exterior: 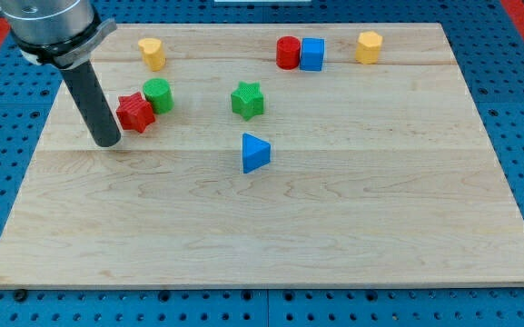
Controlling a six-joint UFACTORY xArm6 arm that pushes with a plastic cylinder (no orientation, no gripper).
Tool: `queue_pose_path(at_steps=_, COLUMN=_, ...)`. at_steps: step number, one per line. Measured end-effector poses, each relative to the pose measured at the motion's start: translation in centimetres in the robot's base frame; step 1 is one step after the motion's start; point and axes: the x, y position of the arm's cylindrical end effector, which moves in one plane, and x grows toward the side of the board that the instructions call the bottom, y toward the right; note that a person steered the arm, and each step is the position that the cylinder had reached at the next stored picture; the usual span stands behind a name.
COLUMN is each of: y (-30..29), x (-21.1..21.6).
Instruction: Move the red star to the center left of the green circle
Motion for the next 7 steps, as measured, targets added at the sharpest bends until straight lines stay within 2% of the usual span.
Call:
queue_pose_path(at_steps=3, y=6.6, x=-0.4)
queue_pose_path(at_steps=4, y=6.6, x=-3.1)
queue_pose_path(at_steps=7, y=0.4, x=-4.6)
